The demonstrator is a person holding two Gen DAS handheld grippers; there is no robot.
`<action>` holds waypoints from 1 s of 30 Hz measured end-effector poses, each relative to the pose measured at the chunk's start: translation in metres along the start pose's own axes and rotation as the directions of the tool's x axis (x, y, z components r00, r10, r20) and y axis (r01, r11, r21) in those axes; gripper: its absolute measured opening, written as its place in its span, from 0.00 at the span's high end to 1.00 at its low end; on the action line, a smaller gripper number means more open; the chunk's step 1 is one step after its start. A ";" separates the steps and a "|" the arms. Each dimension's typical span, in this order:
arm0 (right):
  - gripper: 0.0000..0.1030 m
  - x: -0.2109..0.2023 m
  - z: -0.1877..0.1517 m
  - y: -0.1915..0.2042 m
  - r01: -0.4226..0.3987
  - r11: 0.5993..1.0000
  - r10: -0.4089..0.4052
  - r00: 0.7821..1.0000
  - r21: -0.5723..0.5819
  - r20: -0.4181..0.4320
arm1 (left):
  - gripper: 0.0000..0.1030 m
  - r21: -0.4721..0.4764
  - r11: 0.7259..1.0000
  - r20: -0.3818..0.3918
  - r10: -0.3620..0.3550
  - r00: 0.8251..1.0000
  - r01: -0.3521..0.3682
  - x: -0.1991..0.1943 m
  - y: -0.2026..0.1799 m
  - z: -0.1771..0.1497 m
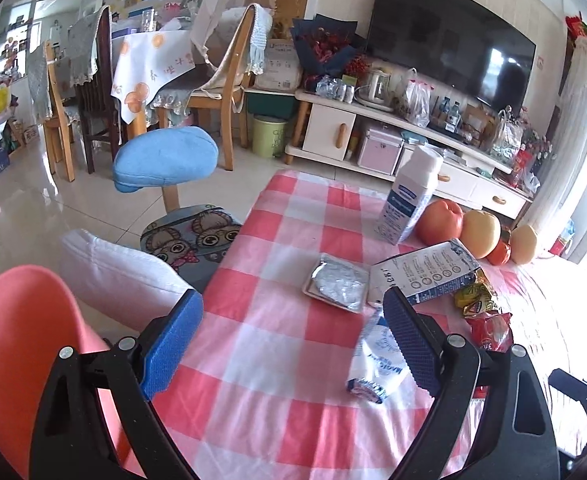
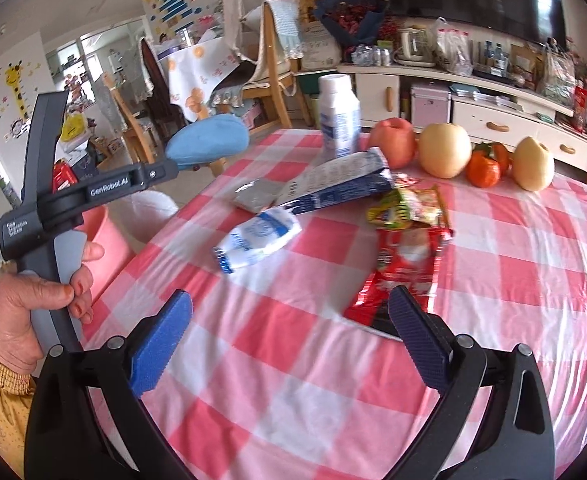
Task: Collect trash
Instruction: 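Lower the left tool toward the red snack packet while the right tool reaches the milk carton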
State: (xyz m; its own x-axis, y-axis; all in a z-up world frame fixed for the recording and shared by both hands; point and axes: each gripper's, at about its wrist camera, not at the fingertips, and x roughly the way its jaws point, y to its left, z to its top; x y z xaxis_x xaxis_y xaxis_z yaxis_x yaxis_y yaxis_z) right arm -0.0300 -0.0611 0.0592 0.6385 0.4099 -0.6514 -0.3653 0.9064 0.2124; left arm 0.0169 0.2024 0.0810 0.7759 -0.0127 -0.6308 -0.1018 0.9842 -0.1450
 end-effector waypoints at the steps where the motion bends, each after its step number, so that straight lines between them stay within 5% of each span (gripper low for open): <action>1: 0.04 0.000 0.000 -0.005 0.004 1.000 -0.004 1.000 0.010 0.000 | 0.12 -0.003 1.000 0.000 -0.005 1.000 0.005 0.002 -0.005 0.000; 7: 0.04 -0.003 0.006 -0.031 0.066 0.998 -0.067 0.998 0.018 0.022 | 0.12 -0.055 0.997 -0.004 -0.050 0.999 0.050 0.016 -0.020 0.002; 12: 0.04 -0.003 0.011 -0.047 0.157 0.987 -0.156 0.987 -0.038 0.035 | 0.29 -0.060 0.997 -0.042 -0.048 0.998 0.046 0.041 -0.034 0.004; 22: 0.04 -0.010 0.017 -0.098 0.118 0.989 -0.119 0.993 0.083 0.001 | 0.29 -0.091 0.996 -0.127 -0.030 0.991 0.019 0.110 -0.067 0.031; 30: 0.04 -0.016 0.019 -0.136 0.078 0.974 -0.079 0.997 0.212 -0.003 | 0.29 -0.059 0.993 -0.283 0.078 0.956 -0.098 0.173 -0.087 0.040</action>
State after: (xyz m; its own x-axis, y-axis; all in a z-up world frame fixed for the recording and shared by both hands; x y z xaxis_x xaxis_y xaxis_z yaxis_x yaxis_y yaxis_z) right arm 0.0222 -0.1889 0.0544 0.6636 0.3367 -0.6680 -0.1623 0.9365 0.3108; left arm 0.1847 0.1220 0.0148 0.5574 0.0145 -0.8301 -0.2143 0.9685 -0.1269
